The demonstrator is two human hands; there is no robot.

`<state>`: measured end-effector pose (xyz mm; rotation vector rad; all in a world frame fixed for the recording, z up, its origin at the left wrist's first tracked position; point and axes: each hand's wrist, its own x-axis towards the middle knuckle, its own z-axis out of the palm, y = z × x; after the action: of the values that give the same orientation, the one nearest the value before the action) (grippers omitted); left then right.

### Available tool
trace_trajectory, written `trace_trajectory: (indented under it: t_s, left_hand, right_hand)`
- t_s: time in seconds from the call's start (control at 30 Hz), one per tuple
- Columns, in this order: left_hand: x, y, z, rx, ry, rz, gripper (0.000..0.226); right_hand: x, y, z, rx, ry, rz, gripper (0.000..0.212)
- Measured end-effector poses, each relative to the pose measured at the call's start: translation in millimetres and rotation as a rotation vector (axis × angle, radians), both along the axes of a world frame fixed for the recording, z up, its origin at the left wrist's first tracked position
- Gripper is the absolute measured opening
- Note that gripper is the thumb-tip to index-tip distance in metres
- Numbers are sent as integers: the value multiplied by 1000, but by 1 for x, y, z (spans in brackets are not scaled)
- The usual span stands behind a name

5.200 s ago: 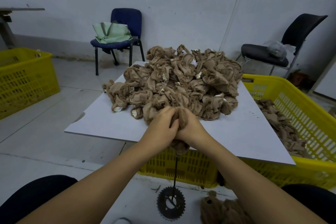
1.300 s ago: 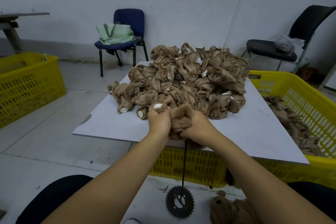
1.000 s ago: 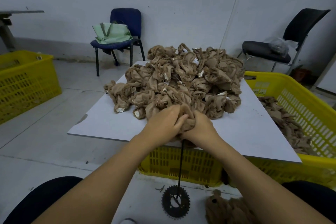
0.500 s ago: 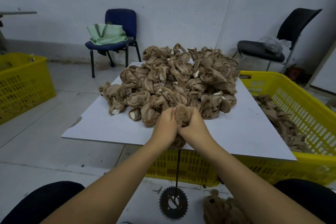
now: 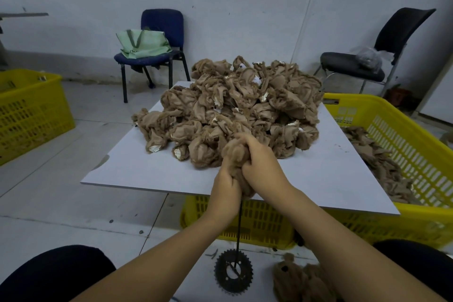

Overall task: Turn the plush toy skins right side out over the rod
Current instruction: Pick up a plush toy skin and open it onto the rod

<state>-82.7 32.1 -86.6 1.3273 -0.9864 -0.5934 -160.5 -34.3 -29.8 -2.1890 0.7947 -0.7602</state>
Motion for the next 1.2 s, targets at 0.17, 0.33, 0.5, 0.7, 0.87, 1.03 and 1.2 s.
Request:
trace_trajectory:
  t_s: [0.17, 0.33, 0.5, 0.7, 0.87, 1.03, 1.2]
  left_hand:
    - [5, -1, 9, 52, -99, 84, 25]
    - [3, -2, 28, -46, -95, 156, 13]
    - [11, -5, 56, -58, -148, 215, 14]
    - [20, -8, 86, -80, -257, 282, 11]
    - [25, -8, 94, -25, -261, 333, 16]
    - [42, -13, 97, 99, -219, 306, 9]
    - [47, -11, 98, 101, -113, 286, 13]
  right_hand:
    - [-2, 0, -12, 95, 9, 15, 38]
    - [-2, -3, -8, 252, -191, -22, 26]
    - [-5, -7, 2, 402, -240, -160, 18]
    - [-9, 8, 23, 521, -502, 40, 51]
    - [-14, 5, 26, 539, -587, 32, 23]
    - [-12, 4, 22, 731, -445, -96, 35]
    - [-17, -4, 25, 686, -445, -71, 22]
